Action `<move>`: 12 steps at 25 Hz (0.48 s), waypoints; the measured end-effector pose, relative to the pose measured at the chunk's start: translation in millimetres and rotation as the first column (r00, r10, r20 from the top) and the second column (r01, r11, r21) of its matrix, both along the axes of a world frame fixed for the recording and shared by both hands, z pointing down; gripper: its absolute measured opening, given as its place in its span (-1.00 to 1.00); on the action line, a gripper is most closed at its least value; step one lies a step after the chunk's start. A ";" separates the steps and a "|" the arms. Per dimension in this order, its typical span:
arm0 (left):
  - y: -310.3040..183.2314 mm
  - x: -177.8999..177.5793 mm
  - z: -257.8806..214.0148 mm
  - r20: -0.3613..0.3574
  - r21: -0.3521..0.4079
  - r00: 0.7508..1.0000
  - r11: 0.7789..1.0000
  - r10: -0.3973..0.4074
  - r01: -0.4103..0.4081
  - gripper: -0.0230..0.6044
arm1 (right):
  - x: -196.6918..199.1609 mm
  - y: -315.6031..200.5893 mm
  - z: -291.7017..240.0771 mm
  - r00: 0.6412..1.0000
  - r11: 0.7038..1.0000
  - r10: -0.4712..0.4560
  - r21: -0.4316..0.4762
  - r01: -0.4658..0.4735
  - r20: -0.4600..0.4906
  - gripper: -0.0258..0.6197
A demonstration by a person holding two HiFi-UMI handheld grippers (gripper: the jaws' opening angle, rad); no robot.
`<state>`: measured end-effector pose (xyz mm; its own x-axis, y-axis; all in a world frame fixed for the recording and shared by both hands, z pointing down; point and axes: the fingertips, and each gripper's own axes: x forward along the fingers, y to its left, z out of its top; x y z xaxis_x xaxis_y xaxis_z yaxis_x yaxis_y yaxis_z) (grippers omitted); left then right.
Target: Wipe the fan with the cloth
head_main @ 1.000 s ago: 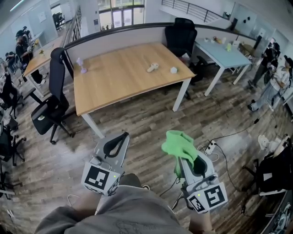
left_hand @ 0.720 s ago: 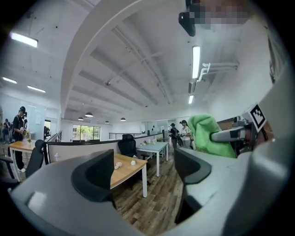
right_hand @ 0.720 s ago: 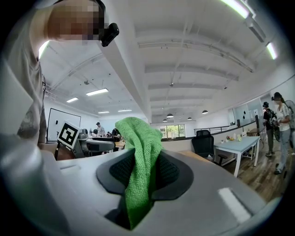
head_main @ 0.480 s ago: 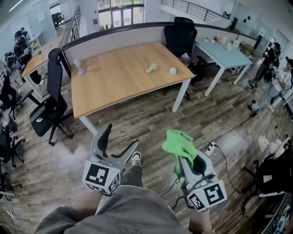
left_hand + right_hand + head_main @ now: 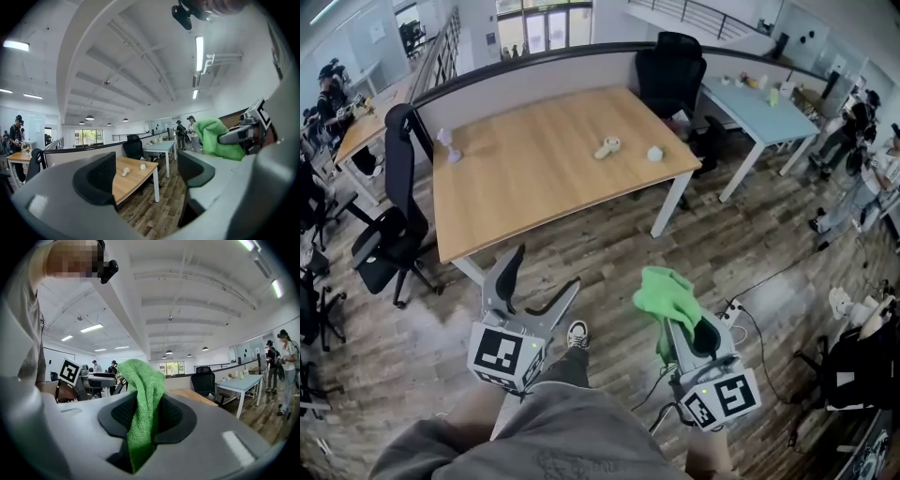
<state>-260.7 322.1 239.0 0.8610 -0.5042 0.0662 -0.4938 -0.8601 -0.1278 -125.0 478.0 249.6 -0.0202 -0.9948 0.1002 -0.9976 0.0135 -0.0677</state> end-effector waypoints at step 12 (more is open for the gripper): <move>-150.6 73.9 2.6 0.058 -0.041 0.996 0.997 0.068 -0.066 0.37 | 61.1 -145.1 -4.4 0.999 0.998 0.034 -0.049 -0.033 0.027 -0.61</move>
